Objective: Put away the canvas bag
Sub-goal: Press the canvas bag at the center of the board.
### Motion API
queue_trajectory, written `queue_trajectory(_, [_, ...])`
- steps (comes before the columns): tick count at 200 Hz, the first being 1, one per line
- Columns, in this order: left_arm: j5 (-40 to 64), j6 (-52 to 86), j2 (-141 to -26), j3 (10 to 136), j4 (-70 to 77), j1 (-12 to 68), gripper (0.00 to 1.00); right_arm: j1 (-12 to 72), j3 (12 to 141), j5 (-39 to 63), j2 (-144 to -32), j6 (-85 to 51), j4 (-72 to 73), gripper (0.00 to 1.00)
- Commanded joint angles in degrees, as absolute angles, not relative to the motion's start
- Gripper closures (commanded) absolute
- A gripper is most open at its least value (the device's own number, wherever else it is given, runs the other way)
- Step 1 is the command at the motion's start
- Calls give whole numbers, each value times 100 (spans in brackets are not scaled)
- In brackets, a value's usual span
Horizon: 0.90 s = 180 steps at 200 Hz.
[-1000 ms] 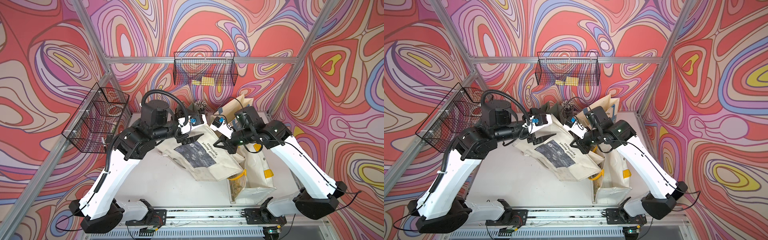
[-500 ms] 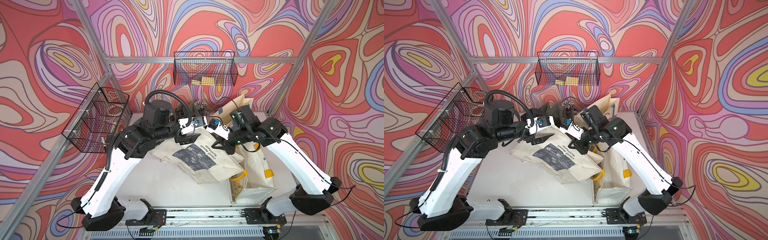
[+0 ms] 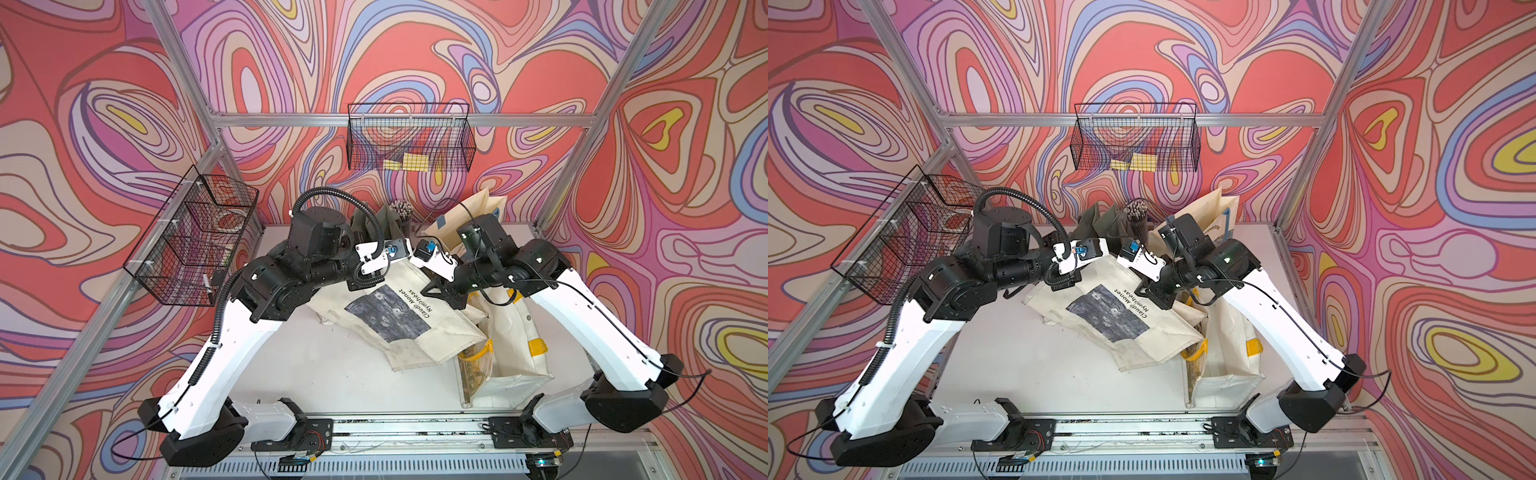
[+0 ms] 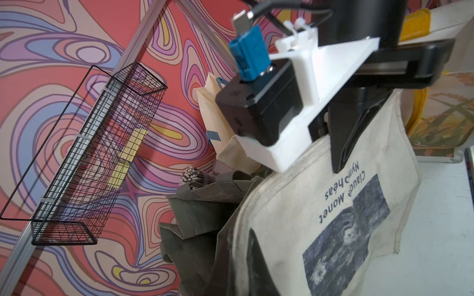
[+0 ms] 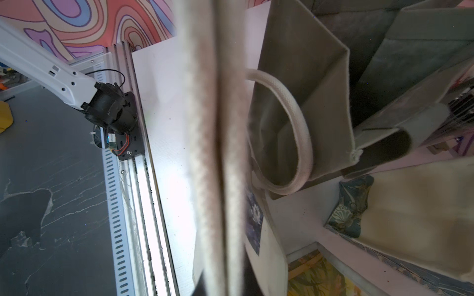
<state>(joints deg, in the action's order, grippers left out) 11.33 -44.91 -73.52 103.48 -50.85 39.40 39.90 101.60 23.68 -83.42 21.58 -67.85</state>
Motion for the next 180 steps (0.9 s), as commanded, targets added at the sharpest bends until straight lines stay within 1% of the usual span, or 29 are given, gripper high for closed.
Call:
queue_trajectory(1, [1045,-4414,-7018,10194,-4343,3938,100,4033,9601,2826,-8024,2060,-6176,78])
queue_trajectory(37, [1217,-4240,-6713,10121,-4086,3837,100,4025,8572,3098,-7626,1748,-5245,67])
queue_trajectory(52, [1235,-4040,-6603,10053,-3979,3760,100,4025,8278,3149,-7536,1631,-5024,60])
queue_trajectory(62, [1289,-3996,-6540,9992,-3945,3690,100,4017,8121,3149,-7476,1577,-4948,58])
queue_trajectory(126, [1305,-3824,-6301,9897,-4069,3032,100,3876,6966,3128,-6908,1018,-4249,57])
queue_trajectory(169, [975,-3858,-6225,9884,-4096,2895,100,3859,6607,3156,-6943,957,-3967,57])
queue_trajectory(180, [882,-3876,-6209,9888,-4130,2875,100,3833,6562,3149,-6926,967,-3904,59])
